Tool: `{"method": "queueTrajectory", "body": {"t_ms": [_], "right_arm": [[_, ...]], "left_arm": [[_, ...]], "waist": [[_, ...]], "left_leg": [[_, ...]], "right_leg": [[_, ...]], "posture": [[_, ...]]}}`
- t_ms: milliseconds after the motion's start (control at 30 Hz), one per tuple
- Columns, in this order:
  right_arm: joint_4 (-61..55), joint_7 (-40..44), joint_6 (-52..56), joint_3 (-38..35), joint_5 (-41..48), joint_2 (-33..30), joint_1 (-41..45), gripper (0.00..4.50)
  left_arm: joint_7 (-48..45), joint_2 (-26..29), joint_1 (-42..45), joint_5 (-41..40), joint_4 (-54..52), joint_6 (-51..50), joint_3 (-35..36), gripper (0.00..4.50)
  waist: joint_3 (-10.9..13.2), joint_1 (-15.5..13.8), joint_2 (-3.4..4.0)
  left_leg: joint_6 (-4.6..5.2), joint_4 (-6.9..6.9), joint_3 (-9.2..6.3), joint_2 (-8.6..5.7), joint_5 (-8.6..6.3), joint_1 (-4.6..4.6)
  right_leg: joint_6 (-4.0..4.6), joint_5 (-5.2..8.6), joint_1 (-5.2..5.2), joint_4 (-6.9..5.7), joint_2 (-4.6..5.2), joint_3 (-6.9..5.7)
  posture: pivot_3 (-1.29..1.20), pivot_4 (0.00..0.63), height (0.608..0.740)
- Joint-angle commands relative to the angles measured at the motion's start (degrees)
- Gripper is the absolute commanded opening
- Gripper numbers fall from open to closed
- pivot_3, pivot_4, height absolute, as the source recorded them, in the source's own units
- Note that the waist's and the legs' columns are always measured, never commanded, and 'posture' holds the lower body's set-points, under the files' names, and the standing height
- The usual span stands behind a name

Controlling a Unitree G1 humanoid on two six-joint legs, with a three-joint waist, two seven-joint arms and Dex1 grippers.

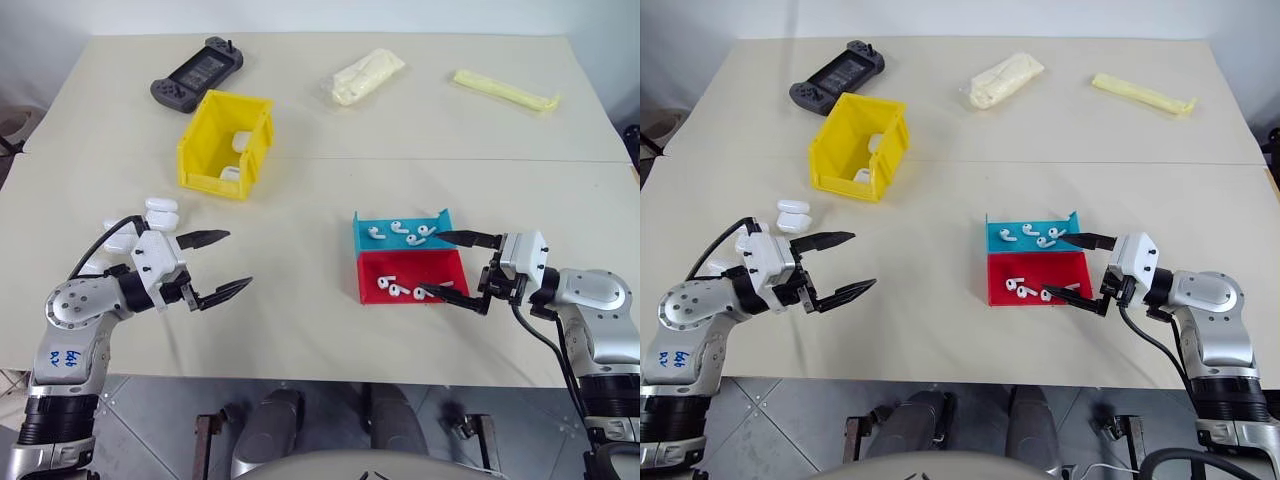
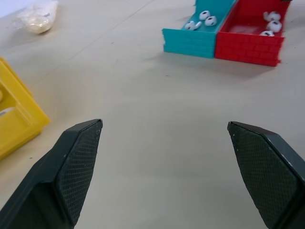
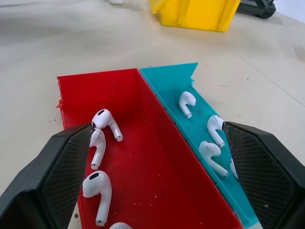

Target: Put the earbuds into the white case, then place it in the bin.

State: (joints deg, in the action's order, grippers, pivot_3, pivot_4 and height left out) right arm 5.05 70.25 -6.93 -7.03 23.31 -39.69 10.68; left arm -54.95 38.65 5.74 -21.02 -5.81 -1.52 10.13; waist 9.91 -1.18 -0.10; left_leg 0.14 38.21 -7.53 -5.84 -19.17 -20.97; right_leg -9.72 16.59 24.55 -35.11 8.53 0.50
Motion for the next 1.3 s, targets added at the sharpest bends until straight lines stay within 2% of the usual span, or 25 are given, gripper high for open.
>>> {"method": "queueTrajectory", "body": {"t_ms": [33,167,367,500,633,800,900,1000,1133,1300], "right_arm": [[-2.3,-0.7,0.1,-1.0,0.9,-0.2,-0.3,4.50],[-4.2,-1.4,1.8,-0.5,1.5,-0.1,0.2,4.50],[-9.1,-1.8,5.8,2.8,3.2,2.3,3.6,4.50],[-13.6,-2.9,8.8,6.5,4.2,5.5,6.9,4.50],[-15.9,-2.6,9.6,9.2,4.4,7.7,8.2,4.50],[-18.4,-2.6,11.1,10.4,5.4,8.3,8.1,4.50],[-18.9,-2.7,11.6,10.6,5.8,8.3,8.2,4.50],[-18.8,-2.7,11.7,10.6,5.8,8.3,8.4,4.50],[-18.5,-2.6,11.5,10.5,5.4,8.2,8.4,4.50],[-17.2,-3.1,11.0,10.1,4.5,8.1,8.7,4.50]], "left_arm": [[0.5,-0.5,1.0,1.1,0.5,2.7,-0.2,4.46],[1.7,-1.5,0.9,0.5,0.7,1.9,0.5,4.46],[6.7,-1.4,-5.0,2.0,-0.5,1.9,5.0,4.46],[15.0,-5.0,-14.6,0.7,-5.4,0.0,13.7,4.46],[21.6,-11.8,-27.9,-0.7,-11.8,-1.8,21.6,4.46],[27.2,-17.9,-35.7,-4.2,-14.3,-4.1,28.2,4.46],[28.9,-18.8,-36.7,-6.1,-14.0,-5.7,30.6,4.46],[29.6,-17.6,-36.6,-7.8,-13.9,-8.2,32.1,4.46],[29.8,-13.2,-35.4,-10.4,-13.8,-13.8,34.0,4.46],[26.5,2.4,-33.5,-14.3,-12.5,-30.6,36.9,4.46]], "waist": [[0.0,0.0,0.00],[0.0,0.0,0.00],[0.0,0.8,0.00],[0.0,1.5,0.00],[0.0,1.2,-0.01],[0.0,-0.2,-0.10],[0.0,-0.4,-0.15],[-0.1,-0.2,-0.19],[-0.1,-0.1,-0.19],[-0.1,0.0,-0.21]], "left_leg": [[0.00,0.00,0.00,0.00,0.00,0.00],[0.00,0.00,0.00,0.00,0.00,0.00],[-0.03,-0.04,0.00,0.08,-0.01,0.01],[-0.07,-0.05,0.01,0.20,-0.05,-0.01],[-0.04,-0.06,0.02,0.23,-0.11,0.00],[-0.01,0.04,0.03,0.22,-0.14,-0.02],[-0.01,0.05,0.04,0.22,-0.15,0.00],[0.00,0.04,0.05,0.21,-0.16,0.01],[-0.03,0.03,0.05,0.27,-0.18,0.02],[-0.08,0.02,0.06,0.39,-0.20,0.04]], "right_leg": [[0.00,0.00,0.00,0.00,0.00,0.00],[0.00,0.00,0.00,-0.01,0.00,0.00],[0.01,0.00,0.01,-0.03,-0.05,0.00],[0.06,-0.03,0.03,-0.08,-0.13,0.00],[0.09,-0.04,-0.01,0.01,-0.15,-0.01],[0.11,-0.04,-0.05,0.22,-0.14,-0.04],[0.13,-0.04,-0.08,0.22,-0.14,-0.03],[0.14,-0.04,-0.07,0.23,-0.14,-0.02],[0.18,-0.02,-0.05,0.21,-0.19,-0.03],[0.28,-0.01,-0.02,0.14,-0.31,-0.02]], "posture": [[0.00,0.150,0.740],[0.00,0.150,0.740],[0.00,0.150,0.740],[0.00,0.150,0.740],[0.00,0.150,0.740],[0.00,0.150,0.740],[0.00,0.150,0.740],[0.00,0.150,0.740],[0.00,0.150,0.740],[0.00,0.150,0.740]]}}
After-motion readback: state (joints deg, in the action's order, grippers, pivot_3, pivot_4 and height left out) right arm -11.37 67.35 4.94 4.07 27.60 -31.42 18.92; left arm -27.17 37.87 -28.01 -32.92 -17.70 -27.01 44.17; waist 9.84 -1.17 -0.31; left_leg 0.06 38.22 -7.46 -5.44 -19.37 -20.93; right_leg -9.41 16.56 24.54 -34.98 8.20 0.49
